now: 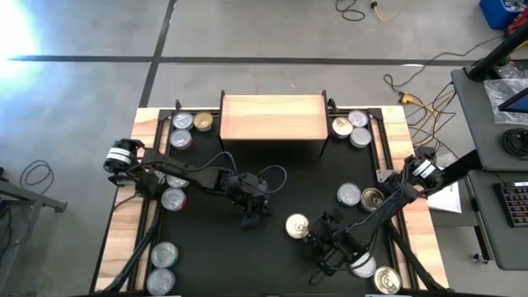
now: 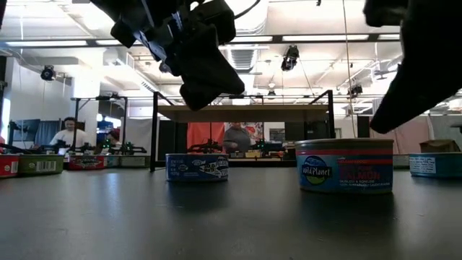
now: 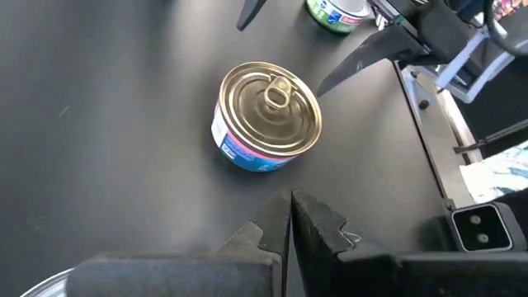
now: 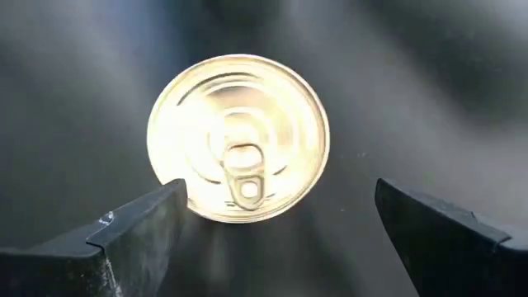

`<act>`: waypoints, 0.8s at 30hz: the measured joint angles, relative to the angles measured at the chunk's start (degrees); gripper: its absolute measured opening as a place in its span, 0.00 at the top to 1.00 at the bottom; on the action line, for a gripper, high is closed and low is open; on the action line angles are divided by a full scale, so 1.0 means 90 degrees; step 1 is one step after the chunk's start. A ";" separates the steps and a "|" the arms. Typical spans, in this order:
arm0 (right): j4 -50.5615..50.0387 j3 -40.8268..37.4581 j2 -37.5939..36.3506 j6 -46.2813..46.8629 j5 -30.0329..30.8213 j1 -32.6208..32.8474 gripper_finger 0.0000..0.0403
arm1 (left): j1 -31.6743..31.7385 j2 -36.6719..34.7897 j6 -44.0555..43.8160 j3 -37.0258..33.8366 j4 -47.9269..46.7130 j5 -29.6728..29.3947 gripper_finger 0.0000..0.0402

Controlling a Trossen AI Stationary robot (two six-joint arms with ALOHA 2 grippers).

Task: Stack canned seafood by type on shelf
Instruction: Put the middle left blue-pink tuna can on the shelf

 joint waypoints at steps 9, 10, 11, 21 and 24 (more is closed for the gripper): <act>0.1094 -0.0804 0.0000 -0.0077 0.0059 0.0612 0.05 | -0.0079 0.0092 -0.0115 -0.0002 0.0073 -0.0004 1.00; 0.1332 -0.0873 0.0000 -0.0392 0.0059 0.0636 0.05 | -0.0079 0.0163 -0.0098 -0.0002 0.0094 -0.0034 1.00; 0.1565 -0.0939 0.0000 -0.0661 0.0059 0.0640 0.05 | -0.0079 0.0252 -0.0095 -0.0002 0.0215 -0.0102 1.00; 0.1932 -0.1171 0.0000 -0.1087 0.0293 0.0338 0.05 | -0.0028 0.1459 -0.0258 0.0760 0.0913 -0.0164 1.00; 0.1942 -0.1171 0.0000 -0.1180 0.0292 0.0219 0.05 | 0.0028 0.1859 -0.0006 0.1317 0.0257 -0.0159 1.00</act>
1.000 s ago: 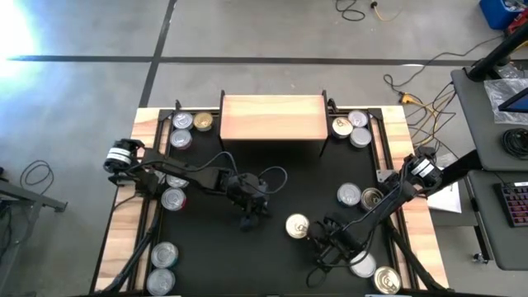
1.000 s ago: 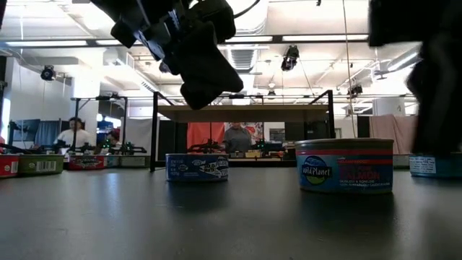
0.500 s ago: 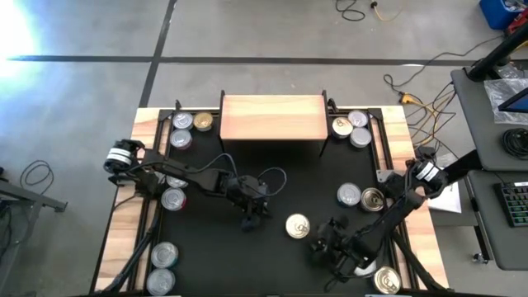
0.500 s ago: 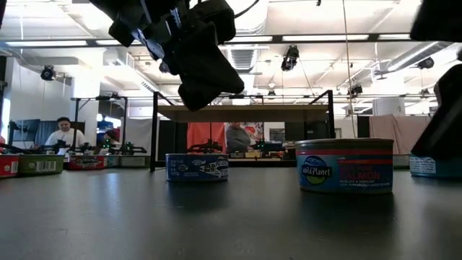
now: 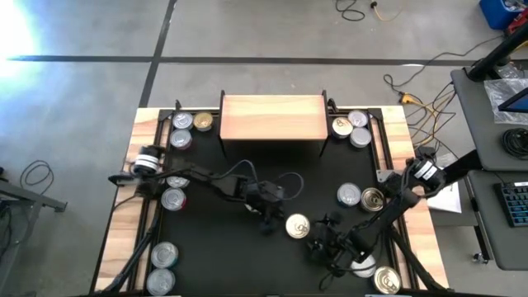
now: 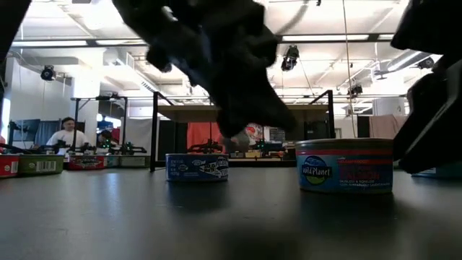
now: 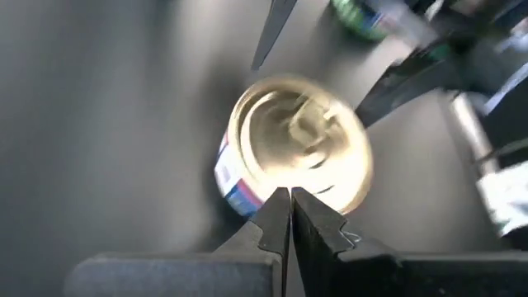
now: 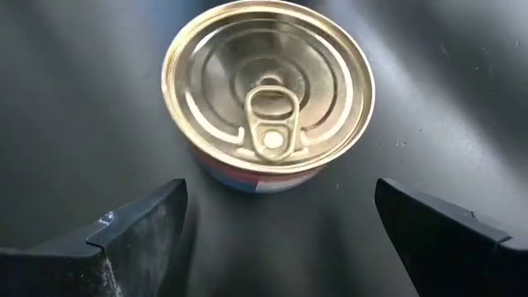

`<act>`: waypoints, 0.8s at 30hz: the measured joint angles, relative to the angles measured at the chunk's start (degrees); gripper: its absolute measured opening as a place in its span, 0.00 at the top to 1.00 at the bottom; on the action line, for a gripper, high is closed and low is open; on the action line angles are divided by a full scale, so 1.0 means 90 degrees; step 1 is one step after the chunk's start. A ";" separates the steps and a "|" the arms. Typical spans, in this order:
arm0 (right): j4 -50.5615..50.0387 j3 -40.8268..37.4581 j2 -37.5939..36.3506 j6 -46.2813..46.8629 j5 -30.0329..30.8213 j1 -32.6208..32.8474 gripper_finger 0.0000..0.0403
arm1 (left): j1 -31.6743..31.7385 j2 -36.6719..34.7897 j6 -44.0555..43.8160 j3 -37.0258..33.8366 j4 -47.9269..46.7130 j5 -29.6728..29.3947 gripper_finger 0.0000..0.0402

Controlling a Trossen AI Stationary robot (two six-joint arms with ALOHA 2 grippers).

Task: Stack canned seafood by type on shelf
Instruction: Put the middle left blue-pink tuna can on the shelf

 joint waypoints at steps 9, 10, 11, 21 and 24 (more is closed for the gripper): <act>-0.0080 -0.0032 0.0000 -0.0384 -0.0021 -0.0251 0.05 | 0.0099 0.0713 0.0746 0.1359 -0.1834 0.0090 1.00; -0.0164 -0.0032 0.0000 -0.0440 -0.0039 -0.0266 0.05 | 0.0103 0.0719 0.0745 0.1424 -0.1838 0.0136 1.00; -0.0282 -0.0032 -0.0002 -0.0464 -0.0051 -0.0278 0.05 | 0.0101 0.0725 0.0745 0.1486 -0.1850 0.0191 1.00; -0.1081 0.0035 -0.0002 -0.0448 -0.0136 -0.0312 0.05 | -0.0057 0.0555 0.0725 0.1597 -0.2135 0.0843 1.00; -0.1062 0.0088 -0.0015 -0.0438 -0.0561 -0.0312 0.05 | -0.0081 0.0545 0.0722 0.1597 -0.2404 0.0820 1.00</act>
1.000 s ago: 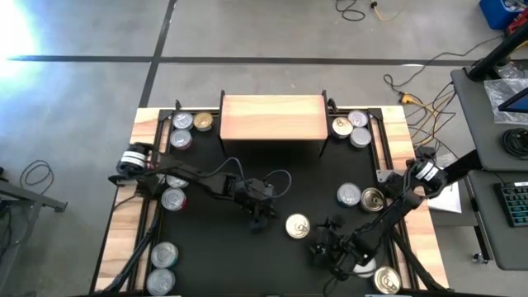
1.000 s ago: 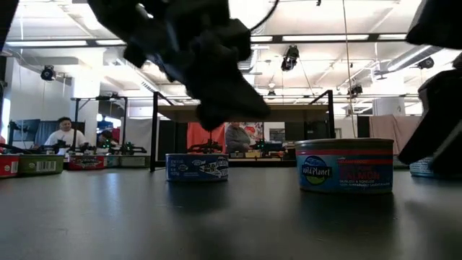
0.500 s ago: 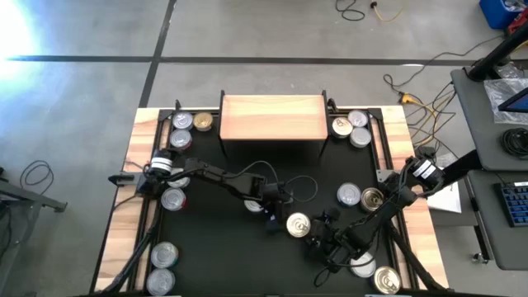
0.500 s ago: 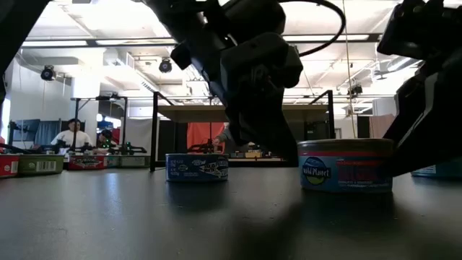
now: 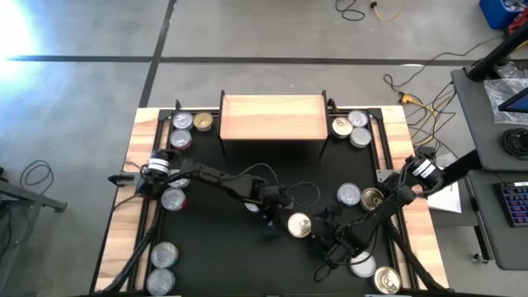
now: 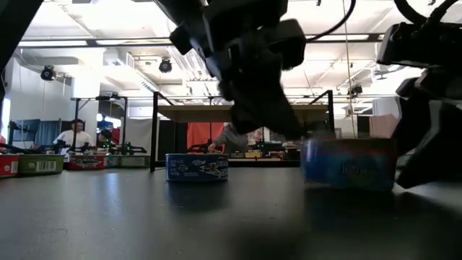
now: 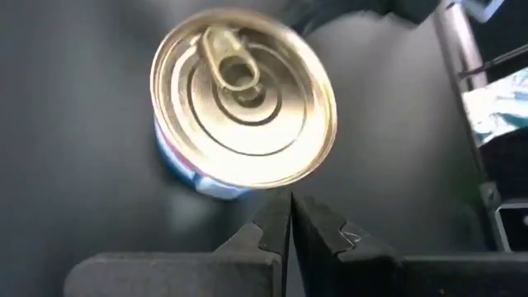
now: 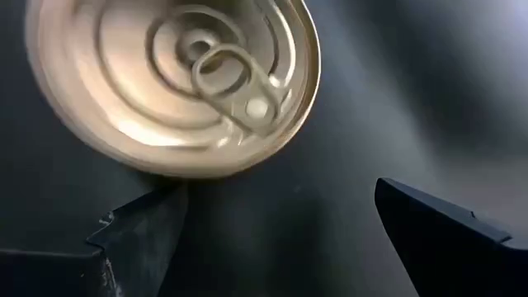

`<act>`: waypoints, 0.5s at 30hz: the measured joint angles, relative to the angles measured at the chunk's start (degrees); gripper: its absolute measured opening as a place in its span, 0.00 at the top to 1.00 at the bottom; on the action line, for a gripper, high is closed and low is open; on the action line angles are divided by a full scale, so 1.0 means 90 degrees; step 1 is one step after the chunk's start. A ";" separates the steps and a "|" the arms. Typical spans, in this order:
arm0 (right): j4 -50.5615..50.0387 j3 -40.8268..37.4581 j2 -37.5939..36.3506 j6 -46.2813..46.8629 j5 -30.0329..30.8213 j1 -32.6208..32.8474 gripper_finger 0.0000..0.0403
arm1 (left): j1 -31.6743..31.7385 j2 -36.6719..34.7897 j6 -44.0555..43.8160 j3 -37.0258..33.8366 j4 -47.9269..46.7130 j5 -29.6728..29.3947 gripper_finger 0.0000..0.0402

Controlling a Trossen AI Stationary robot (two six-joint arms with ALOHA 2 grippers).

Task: Stack canned seafood by type on shelf
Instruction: Put the middle left blue-pink tuna can on the shelf

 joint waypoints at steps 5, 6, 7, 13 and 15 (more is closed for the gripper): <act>0.0077 0.0038 -0.0022 0.0122 -0.0604 0.0072 0.05 | 0.0009 -0.0005 0.0034 0.0000 -0.0346 -0.0198 1.00; 0.0104 0.0036 -0.0022 0.0234 -0.0623 0.0107 0.05 | 0.0021 -0.0005 0.0036 0.0000 -0.0342 -0.0215 1.00; 0.0131 0.0029 -0.0022 0.0365 -0.0617 0.0135 0.05 | 0.0031 -0.0005 0.0041 0.0000 -0.0337 -0.0258 1.00; 0.0889 -0.0129 0.0010 0.0476 -0.0364 0.0107 0.05 | 0.0031 -0.0007 -0.0024 0.0000 -0.0120 -0.0789 1.00; 0.1292 -0.0202 0.0010 0.0265 -0.0316 0.0039 0.05 | 0.0011 -0.0010 -0.0027 0.0000 0.0015 -0.0841 1.00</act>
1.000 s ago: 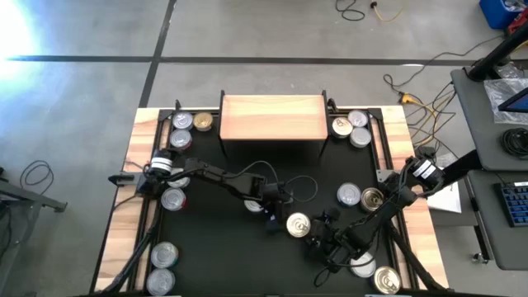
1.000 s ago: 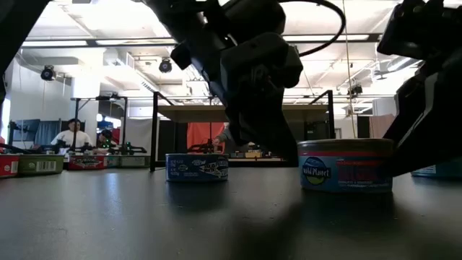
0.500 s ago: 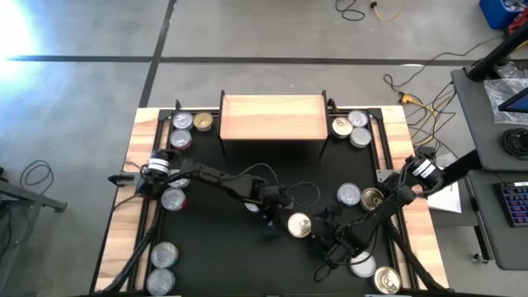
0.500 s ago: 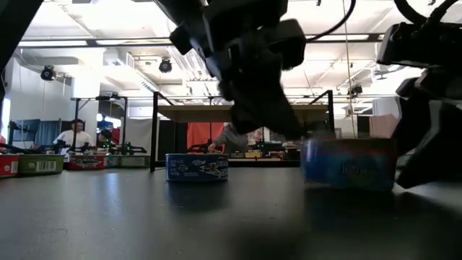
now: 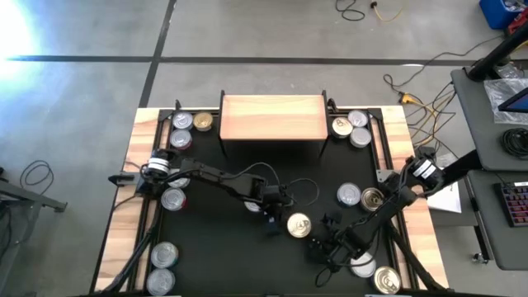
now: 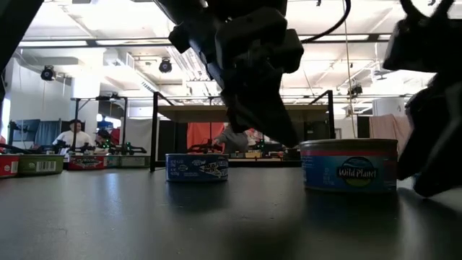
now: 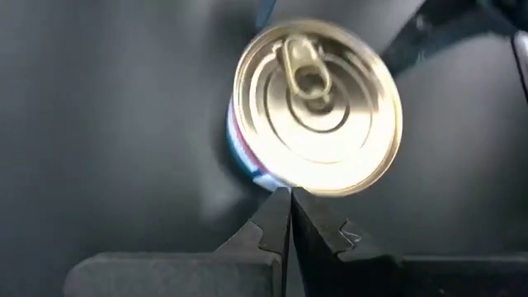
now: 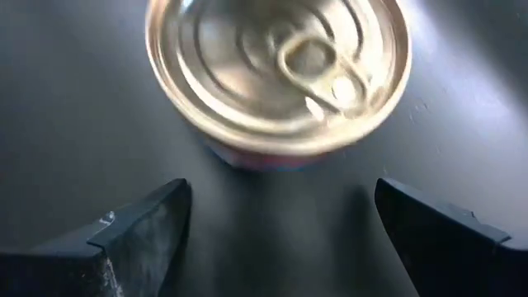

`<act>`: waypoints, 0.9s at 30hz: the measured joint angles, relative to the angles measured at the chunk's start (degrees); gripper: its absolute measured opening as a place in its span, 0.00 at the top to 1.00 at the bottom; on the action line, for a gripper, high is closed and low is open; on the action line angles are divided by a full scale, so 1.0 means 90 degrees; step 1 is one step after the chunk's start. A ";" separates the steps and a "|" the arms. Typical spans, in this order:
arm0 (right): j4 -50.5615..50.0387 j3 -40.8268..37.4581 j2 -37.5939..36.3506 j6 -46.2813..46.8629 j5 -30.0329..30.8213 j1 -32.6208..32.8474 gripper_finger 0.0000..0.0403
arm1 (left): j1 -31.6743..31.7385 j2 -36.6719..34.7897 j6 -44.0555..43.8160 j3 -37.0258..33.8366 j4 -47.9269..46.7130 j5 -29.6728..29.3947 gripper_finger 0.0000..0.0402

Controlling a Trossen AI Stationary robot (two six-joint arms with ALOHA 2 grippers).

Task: Stack canned seafood by type on shelf
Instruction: Put the middle left blue-pink tuna can on the shelf

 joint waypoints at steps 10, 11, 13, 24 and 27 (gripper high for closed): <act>0.1042 -0.0095 0.0010 -0.0426 0.0475 -0.0460 0.05 | -0.0194 0.0136 -0.0329 0.0000 0.0268 0.0065 1.00; 0.1039 -0.0095 0.0010 -0.0408 0.0447 -0.0502 0.05 | -0.0212 0.0156 -0.0358 -0.0002 0.0306 0.0066 1.00; 0.1064 -0.0095 0.0008 -0.0390 0.0420 -0.0569 0.05 | -0.0247 0.0170 -0.0394 -0.0005 0.0351 0.0033 1.00; 0.1882 -0.0090 0.0017 -0.0724 0.0367 -0.0696 0.05 | -0.0441 0.0296 -0.0342 -0.0005 0.1108 0.0042 1.00; 0.1821 -0.0090 0.0017 -0.0727 0.0291 -0.0726 0.05 | -0.0448 0.0385 -0.0448 -0.0005 0.1248 0.0045 1.00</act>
